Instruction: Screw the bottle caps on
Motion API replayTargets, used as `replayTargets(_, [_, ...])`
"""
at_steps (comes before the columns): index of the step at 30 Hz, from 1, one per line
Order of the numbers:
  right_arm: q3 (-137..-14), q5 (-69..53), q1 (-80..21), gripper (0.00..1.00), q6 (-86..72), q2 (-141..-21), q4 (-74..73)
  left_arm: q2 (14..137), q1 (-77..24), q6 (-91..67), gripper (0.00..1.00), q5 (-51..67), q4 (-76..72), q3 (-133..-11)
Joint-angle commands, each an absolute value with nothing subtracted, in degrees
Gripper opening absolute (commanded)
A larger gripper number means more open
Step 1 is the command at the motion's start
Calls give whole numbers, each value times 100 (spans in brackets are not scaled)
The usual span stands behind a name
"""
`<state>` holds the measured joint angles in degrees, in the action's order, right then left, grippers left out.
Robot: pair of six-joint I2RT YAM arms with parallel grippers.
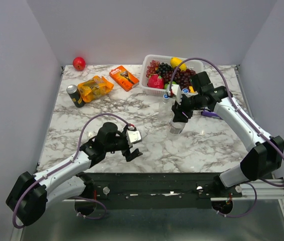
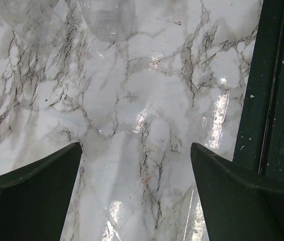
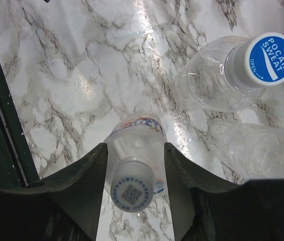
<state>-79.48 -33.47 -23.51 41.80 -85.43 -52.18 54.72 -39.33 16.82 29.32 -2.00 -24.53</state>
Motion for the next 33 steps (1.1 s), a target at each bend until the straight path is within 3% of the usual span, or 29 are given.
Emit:
replayTargets(1, [-7936,-3270,-2312,58,4096,-8437,-5124,5519,-3894,1635,99,2962,-246,-2593])
replayTargets(10, [-8164,-3260,-2312,64,3894,-8359,-5071,5546,-3893,1600,99,2945,-246,-2637])
replayTargets(12, [-8305,-3287,-2311,71,3797,-8193,-5097,5563,-3894,1608,99,2831,-185,-2733])
replayTargets(14, [-8498,-3383,-2312,99,3692,-7999,-5141,5607,-3894,1547,99,2673,-167,-2812])
replayTargets(20, [-8289,-2806,-2312,100,2621,-7050,-4545,5888,-3893,1065,99,1759,333,-3427])
replayTargets(25, [-8174,-744,-2303,100,1320,-6829,-4026,6064,-3850,677,99,758,844,-3875])
replayTargets(33, [-7637,-132,-2312,100,1512,-6434,-3516,6108,-2778,-113,99,-245,694,-4719])
